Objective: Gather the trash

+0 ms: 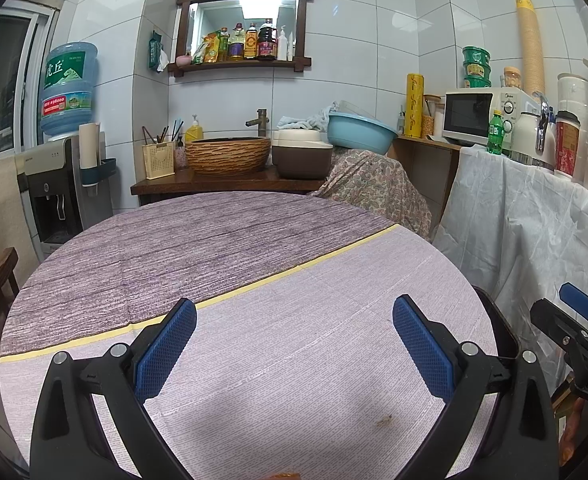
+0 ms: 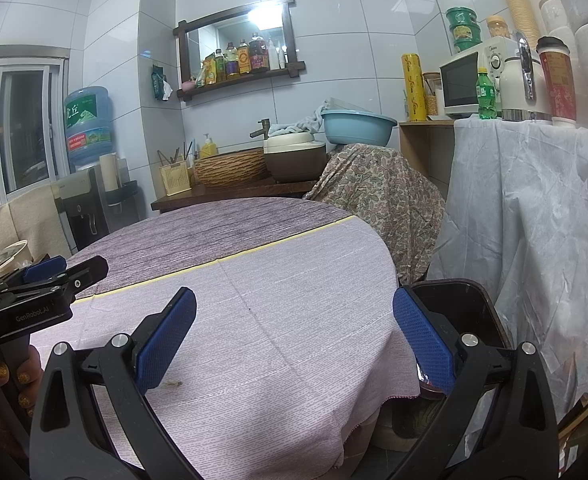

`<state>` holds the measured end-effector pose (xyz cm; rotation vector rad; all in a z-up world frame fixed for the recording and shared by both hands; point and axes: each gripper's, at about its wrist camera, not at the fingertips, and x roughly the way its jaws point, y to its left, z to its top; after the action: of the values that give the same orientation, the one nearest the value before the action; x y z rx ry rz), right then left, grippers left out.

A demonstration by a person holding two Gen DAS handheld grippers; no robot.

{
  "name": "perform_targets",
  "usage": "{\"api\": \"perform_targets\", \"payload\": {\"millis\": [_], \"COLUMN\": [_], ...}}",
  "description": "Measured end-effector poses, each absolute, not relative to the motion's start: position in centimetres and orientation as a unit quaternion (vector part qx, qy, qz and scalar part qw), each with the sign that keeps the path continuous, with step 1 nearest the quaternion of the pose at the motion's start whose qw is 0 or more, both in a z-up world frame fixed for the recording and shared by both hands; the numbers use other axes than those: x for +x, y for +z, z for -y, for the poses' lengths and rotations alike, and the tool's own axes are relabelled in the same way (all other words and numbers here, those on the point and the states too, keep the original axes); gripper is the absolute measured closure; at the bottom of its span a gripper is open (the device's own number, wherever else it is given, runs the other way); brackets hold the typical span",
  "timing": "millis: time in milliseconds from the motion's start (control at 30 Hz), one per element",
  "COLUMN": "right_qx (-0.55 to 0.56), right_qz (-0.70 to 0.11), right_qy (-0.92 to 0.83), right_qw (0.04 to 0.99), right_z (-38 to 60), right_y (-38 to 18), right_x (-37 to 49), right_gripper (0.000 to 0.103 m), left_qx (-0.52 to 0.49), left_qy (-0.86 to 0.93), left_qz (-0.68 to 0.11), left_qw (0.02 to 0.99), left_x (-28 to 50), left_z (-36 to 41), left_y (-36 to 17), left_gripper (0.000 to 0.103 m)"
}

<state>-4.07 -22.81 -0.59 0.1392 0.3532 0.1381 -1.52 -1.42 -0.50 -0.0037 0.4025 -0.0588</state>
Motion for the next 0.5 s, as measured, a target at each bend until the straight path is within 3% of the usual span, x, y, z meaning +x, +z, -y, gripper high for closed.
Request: {"api": "perform_targets", "payload": {"millis": [500], "right_qx": [0.069], "right_qz": [-0.176], "right_qy": [0.070], "right_qw": [0.980], "right_z": [22.36], "right_y": [-0.65], "right_x": [-4.28], "right_gripper": [0.006], "left_qx": [-0.002], "left_qy": [-0.030], "left_qz": [-0.198], "left_qw": [0.980], "left_x": [-1.57], "left_z": [1.69], "left_y": [-0.41], "left_gripper": [0.005]}}
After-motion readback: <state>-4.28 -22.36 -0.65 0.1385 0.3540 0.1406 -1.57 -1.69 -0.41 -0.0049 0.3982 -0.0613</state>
